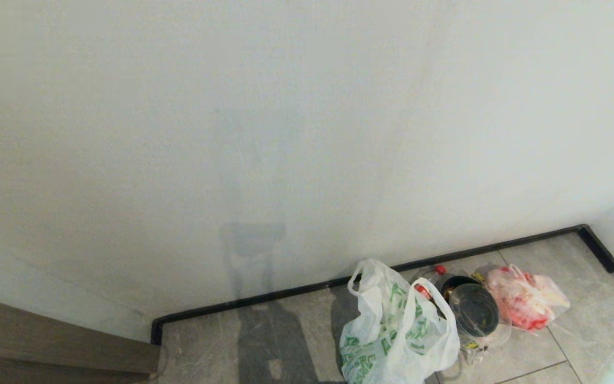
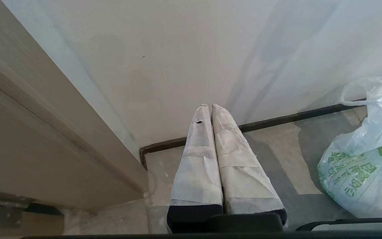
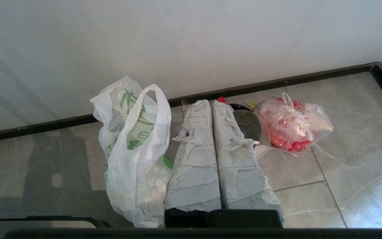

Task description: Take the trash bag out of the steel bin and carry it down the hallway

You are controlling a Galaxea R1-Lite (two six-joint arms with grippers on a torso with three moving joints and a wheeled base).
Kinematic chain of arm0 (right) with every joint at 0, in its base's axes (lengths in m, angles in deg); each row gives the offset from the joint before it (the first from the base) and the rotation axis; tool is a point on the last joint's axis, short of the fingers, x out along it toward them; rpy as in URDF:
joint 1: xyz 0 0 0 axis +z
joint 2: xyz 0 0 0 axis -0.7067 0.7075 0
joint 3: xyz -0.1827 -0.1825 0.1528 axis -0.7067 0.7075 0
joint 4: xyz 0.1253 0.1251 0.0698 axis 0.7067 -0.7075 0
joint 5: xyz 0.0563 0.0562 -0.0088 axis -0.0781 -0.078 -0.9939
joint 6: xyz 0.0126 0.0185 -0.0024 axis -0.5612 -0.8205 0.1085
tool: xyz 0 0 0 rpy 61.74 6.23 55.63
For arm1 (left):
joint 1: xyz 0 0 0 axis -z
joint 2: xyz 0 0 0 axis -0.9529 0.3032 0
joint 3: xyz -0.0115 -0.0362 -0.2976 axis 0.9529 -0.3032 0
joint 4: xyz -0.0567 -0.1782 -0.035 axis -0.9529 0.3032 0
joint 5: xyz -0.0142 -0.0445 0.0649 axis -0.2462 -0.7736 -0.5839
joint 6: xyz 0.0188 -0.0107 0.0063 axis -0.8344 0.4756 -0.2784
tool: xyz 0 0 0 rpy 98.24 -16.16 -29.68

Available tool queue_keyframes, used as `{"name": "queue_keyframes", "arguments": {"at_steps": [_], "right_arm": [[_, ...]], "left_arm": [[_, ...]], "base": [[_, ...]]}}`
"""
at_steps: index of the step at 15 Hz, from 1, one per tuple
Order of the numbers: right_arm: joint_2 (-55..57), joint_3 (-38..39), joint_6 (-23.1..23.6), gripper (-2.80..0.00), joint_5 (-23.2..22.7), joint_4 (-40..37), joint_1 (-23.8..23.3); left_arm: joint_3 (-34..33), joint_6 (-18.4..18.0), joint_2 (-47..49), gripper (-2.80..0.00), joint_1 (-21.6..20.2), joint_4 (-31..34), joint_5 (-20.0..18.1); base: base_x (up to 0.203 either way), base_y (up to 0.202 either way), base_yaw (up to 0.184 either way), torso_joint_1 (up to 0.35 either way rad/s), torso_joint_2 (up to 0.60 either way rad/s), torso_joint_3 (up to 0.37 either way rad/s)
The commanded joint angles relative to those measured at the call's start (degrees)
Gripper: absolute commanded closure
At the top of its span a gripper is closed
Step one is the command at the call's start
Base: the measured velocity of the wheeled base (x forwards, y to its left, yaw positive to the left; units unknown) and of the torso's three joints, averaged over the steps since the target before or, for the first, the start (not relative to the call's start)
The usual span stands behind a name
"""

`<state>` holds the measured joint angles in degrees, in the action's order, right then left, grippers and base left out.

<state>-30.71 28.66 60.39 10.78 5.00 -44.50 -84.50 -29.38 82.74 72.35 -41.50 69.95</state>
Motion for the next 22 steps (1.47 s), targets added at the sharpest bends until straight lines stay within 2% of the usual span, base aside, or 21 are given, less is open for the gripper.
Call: {"name": "queue_keyframes", "arguments": {"at_steps": [1,10,22], "right_arm": [[-2.2,0.0,0.0,0.00,0.0,0.0,0.0],[-2.2,0.0,0.0,0.00,0.0,0.0,0.0],[-2.2,0.0,0.3,0.00,0.0,0.1,0.0]], "left_arm": [[0.0,0.6,0.1,0.00,0.0,0.1,0.1],[0.0,0.3,0.1,0.00,0.0,0.0,0.0],[0.0,0.6,0.0,0.00,0.0,0.1,0.0]], "base": [[0.000,0.000,0.000,0.000,0.00,0.000],[0.000,0.000,0.000,0.003,0.00,0.052],[0.000,0.000,0.000,0.002,0.00,0.190]]}}
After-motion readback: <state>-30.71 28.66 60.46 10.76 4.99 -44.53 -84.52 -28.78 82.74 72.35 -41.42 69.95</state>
